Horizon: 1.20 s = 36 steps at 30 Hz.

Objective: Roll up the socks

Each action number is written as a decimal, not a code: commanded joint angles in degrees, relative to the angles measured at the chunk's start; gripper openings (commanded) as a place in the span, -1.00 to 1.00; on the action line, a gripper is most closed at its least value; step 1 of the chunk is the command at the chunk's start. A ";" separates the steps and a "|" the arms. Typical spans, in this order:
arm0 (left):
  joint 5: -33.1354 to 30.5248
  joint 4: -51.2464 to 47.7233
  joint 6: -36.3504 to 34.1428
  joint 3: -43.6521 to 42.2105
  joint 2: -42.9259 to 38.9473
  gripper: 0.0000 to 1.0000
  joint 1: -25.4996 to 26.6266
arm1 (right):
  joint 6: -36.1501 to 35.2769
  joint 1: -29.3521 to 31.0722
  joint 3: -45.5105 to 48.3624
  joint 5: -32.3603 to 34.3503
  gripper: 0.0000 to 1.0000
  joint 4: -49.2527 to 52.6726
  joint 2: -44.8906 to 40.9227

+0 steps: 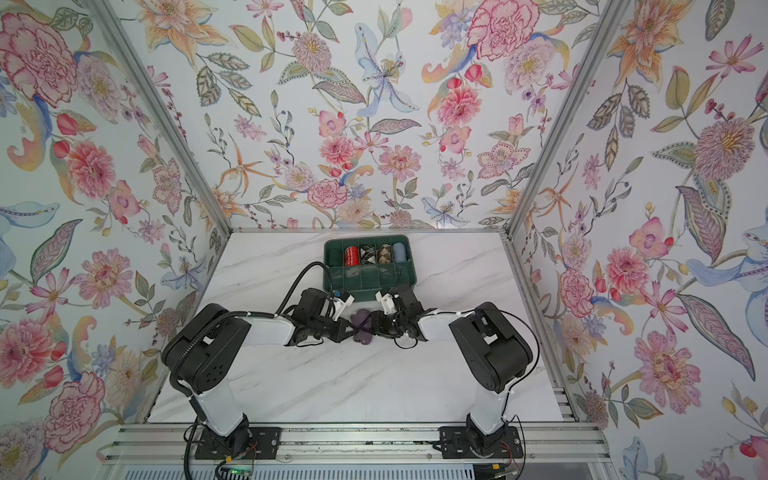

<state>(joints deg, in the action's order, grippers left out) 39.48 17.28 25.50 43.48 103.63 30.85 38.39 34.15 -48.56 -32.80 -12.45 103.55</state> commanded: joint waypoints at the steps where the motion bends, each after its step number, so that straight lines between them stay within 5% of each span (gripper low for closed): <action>1: -1.87 -3.80 0.35 -1.30 3.21 -1.00 -0.35 | -1.04 0.89 -2.18 -1.38 0.06 1.54 2.00; 21: -0.85 -2.03 0.26 -0.16 5.95 -1.00 -0.49 | -1.99 2.49 -4.79 -4.33 -0.05 3.44 7.78; 29: -0.55 -1.58 0.09 0.20 6.64 -1.00 -0.79 | -2.88 4.31 -5.96 -5.70 -0.38 4.60 9.69; 36: -0.26 -0.18 0.87 -0.10 6.84 -1.00 -0.88 | -3.24 5.47 -5.33 -5.48 -0.86 4.54 9.59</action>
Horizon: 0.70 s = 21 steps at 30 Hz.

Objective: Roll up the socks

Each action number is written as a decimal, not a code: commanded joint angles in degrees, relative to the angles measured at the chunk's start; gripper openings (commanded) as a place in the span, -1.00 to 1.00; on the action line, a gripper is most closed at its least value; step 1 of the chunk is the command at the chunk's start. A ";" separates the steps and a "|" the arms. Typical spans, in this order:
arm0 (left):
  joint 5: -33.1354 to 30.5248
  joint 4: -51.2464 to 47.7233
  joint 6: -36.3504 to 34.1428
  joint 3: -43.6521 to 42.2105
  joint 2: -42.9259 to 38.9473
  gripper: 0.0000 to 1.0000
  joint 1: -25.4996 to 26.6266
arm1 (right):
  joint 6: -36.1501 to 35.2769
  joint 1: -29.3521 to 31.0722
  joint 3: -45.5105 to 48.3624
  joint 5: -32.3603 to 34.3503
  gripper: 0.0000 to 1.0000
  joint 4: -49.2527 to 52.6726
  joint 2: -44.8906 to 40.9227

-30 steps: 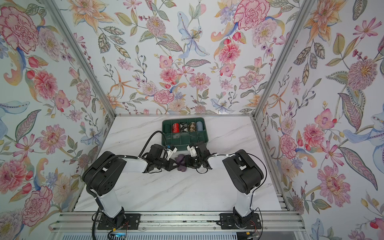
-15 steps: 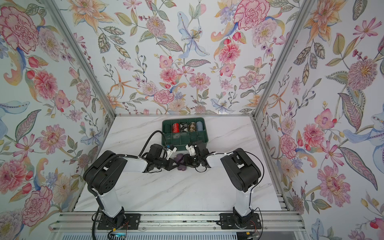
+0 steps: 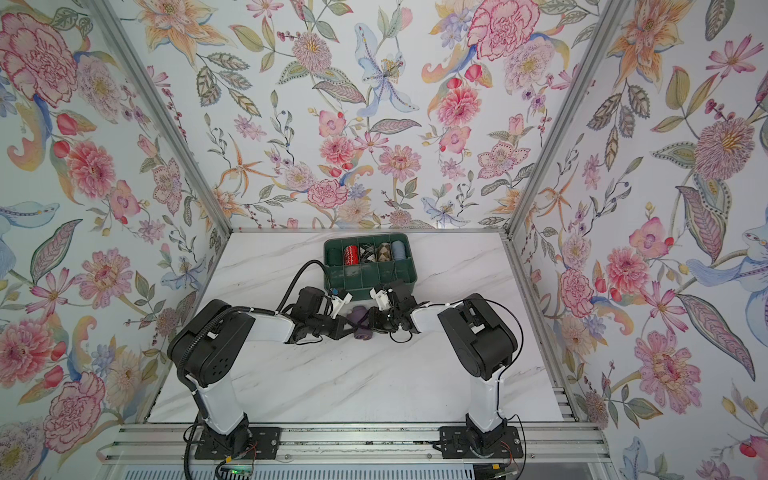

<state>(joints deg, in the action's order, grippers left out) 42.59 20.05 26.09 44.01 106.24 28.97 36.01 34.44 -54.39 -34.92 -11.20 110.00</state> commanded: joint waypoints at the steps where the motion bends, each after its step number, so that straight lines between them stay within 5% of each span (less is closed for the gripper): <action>1: -3.30 -2.53 0.49 -0.83 3.99 -1.00 0.99 | -0.94 5.29 0.70 -3.00 -1.00 3.33 2.88; 21: -7.28 1.46 2.59 -5.06 -10.48 -1.00 1.00 | -7.14 7.54 0.28 8.43 -1.00 10.32 -2.21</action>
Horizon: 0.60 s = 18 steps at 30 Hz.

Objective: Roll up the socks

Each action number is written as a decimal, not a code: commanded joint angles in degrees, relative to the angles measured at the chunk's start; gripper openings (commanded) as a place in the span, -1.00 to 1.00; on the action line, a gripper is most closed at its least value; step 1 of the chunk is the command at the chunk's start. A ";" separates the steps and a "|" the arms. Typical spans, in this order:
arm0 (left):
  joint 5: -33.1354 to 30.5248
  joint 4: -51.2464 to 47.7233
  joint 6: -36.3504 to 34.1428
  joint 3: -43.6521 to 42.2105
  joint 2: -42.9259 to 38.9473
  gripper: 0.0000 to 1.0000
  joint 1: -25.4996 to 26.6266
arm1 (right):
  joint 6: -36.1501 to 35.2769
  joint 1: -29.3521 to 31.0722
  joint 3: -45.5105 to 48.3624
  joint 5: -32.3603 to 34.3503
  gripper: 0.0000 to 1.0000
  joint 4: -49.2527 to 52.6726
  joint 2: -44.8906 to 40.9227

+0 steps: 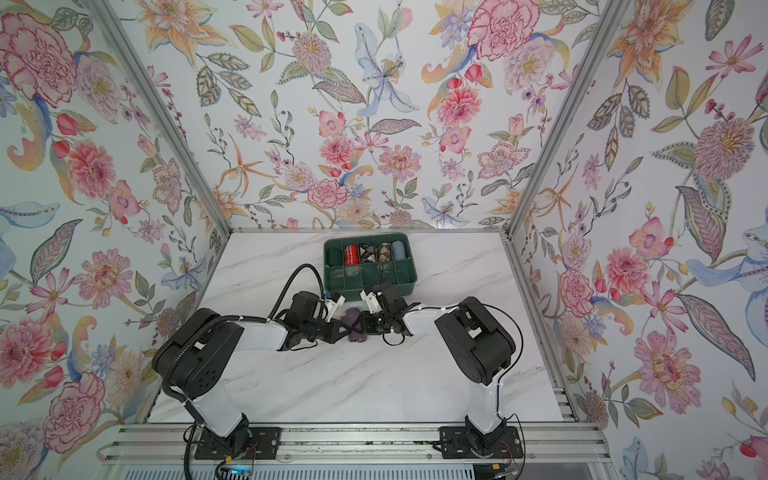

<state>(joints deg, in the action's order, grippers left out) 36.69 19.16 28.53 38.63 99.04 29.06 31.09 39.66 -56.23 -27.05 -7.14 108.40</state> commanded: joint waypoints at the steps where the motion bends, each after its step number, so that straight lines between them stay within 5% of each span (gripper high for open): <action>1: -1.74 1.59 -0.09 0.52 -3.99 -1.00 0.87 | -2.17 2.35 2.54 1.20 -1.00 6.11 -1.26; 18: -8.18 -8.03 -1.53 1.58 -18.02 -1.00 -0.74 | -3.38 0.93 5.92 3.12 -1.00 8.01 -9.25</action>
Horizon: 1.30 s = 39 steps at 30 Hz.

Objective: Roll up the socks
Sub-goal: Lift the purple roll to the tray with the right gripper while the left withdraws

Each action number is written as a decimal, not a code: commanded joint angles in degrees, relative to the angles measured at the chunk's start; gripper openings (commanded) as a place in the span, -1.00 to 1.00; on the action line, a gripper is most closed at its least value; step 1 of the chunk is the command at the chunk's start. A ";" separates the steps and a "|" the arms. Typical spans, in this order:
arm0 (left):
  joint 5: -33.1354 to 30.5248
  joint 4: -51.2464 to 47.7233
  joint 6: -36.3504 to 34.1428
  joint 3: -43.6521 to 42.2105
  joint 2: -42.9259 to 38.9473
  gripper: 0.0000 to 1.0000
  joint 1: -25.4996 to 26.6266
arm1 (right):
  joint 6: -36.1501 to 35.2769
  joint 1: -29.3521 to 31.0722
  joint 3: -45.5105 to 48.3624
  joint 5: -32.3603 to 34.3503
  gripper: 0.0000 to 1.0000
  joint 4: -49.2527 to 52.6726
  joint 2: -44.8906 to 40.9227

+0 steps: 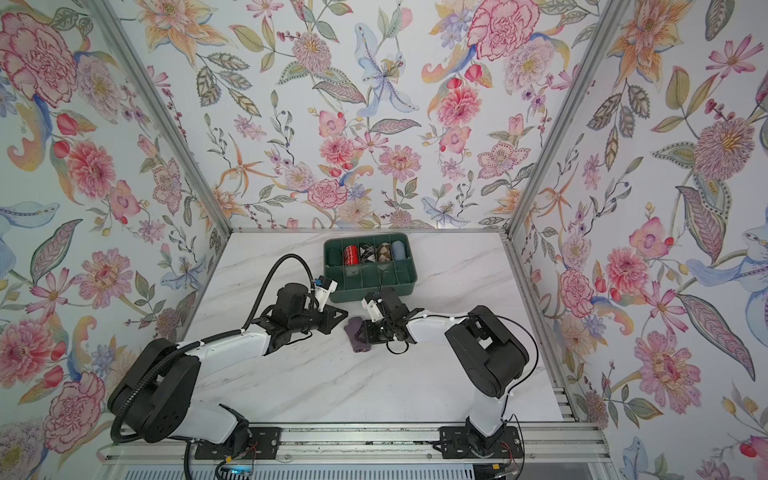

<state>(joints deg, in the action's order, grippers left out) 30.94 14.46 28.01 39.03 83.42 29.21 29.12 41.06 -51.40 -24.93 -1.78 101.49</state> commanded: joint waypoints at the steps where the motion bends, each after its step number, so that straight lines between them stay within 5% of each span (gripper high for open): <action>1: -2.86 -3.71 -0.98 1.12 -3.20 -1.00 -1.27 | -1.52 -0.61 1.24 1.06 -1.00 2.93 -2.92; 10: -4.22 -5.49 -1.61 1.30 -9.23 -1.00 -5.78 | -3.58 -3.64 0.98 2.01 -1.00 8.01 -13.71; 18: -3.96 -5.58 -3.02 4.33 -9.60 -1.00 -9.53 | -10.65 -14.41 -15.40 2.36 -1.00 21.07 -21.06; 30: -2.75 -3.43 -3.13 5.62 -7.25 -1.00 -11.89 | -15.01 -25.21 -40.05 -8.92 -1.00 29.67 -2.16; 39: -1.94 -2.88 -3.13 5.36 -5.34 -1.00 -12.45 | -16.15 -27.71 -44.93 -10.41 -1.00 33.53 8.52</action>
<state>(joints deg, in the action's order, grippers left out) 28.10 10.31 25.89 43.07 77.23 17.39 14.09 14.22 -93.69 -33.56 29.76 109.49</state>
